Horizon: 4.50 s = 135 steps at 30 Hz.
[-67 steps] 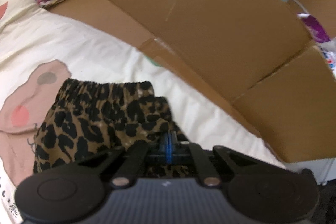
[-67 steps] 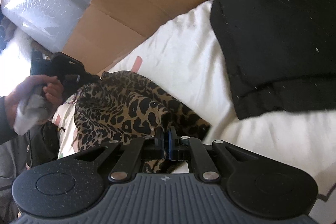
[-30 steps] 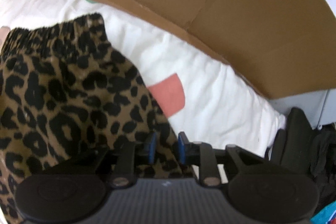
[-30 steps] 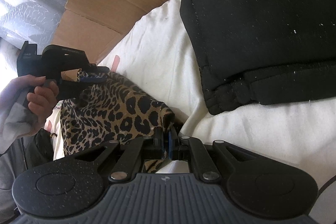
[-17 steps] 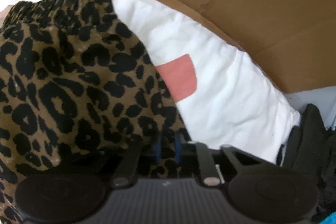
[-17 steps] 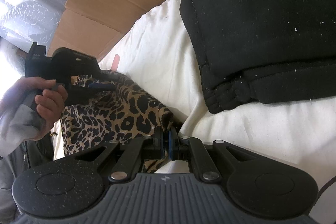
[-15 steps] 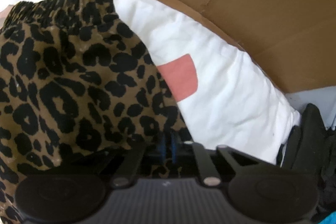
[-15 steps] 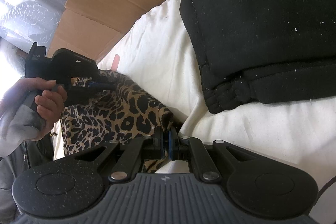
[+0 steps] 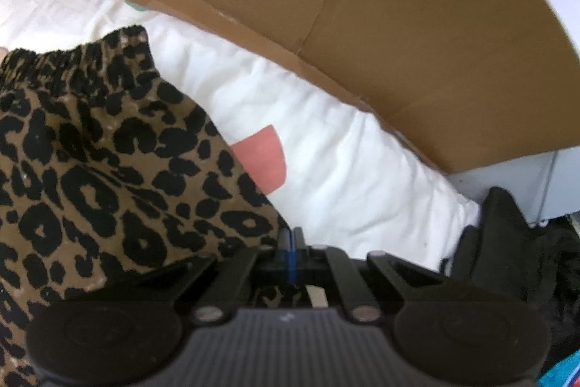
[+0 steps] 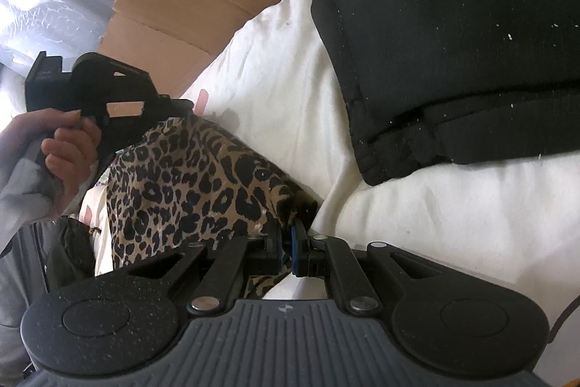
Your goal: Fold clothes
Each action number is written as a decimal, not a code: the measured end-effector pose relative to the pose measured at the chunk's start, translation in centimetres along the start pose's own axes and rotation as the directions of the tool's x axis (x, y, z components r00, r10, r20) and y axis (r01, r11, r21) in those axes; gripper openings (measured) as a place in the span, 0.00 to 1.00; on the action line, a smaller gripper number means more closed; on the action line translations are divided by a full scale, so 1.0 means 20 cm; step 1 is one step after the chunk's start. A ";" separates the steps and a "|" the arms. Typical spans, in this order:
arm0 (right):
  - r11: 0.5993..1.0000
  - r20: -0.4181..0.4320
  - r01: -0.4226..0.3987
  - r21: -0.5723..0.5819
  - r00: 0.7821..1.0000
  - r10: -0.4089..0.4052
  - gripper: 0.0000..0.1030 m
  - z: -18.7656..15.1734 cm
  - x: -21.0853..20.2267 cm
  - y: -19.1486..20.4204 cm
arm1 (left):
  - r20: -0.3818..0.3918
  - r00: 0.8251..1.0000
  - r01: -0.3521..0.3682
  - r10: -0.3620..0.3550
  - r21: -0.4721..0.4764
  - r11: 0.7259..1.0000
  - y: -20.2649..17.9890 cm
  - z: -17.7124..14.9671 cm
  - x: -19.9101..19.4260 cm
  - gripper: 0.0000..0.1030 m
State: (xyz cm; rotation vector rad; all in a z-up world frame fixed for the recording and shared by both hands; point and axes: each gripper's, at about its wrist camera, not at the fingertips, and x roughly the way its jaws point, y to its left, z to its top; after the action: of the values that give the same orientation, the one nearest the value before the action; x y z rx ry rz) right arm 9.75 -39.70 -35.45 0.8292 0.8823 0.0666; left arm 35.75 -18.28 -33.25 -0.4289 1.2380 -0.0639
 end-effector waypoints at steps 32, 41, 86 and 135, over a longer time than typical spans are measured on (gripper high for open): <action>0.956 0.022 0.071 -0.285 0.997 -0.067 0.06 0.06 0.03 0.26 | 0.019 0.999 -0.043 0.041 0.111 0.993 0.21 0.05 0.06 0.16; 0.956 0.017 0.151 -0.253 0.988 -0.151 0.07 0.06 0.06 0.18 | 0.012 0.999 -0.038 0.037 0.159 0.986 0.19 0.08 -0.02 0.15; 0.913 0.072 0.206 -0.352 0.979 -0.193 0.20 -0.06 -0.16 0.51 | 0.060 0.998 0.013 -0.027 0.214 0.977 0.92 -0.86 -0.92 0.18; 0.864 -0.227 -0.030 -0.502 0.969 -0.098 0.62 -0.37 0.18 0.65 | -0.031 0.998 -0.036 0.052 0.381 0.924 0.98 -1.21 -0.63 0.64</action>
State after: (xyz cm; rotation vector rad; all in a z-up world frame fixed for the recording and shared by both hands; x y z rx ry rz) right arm 10.41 -24.91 -31.74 0.3137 1.0517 0.3623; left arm 5.67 -3.61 -35.05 -0.0602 1.2402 -0.2718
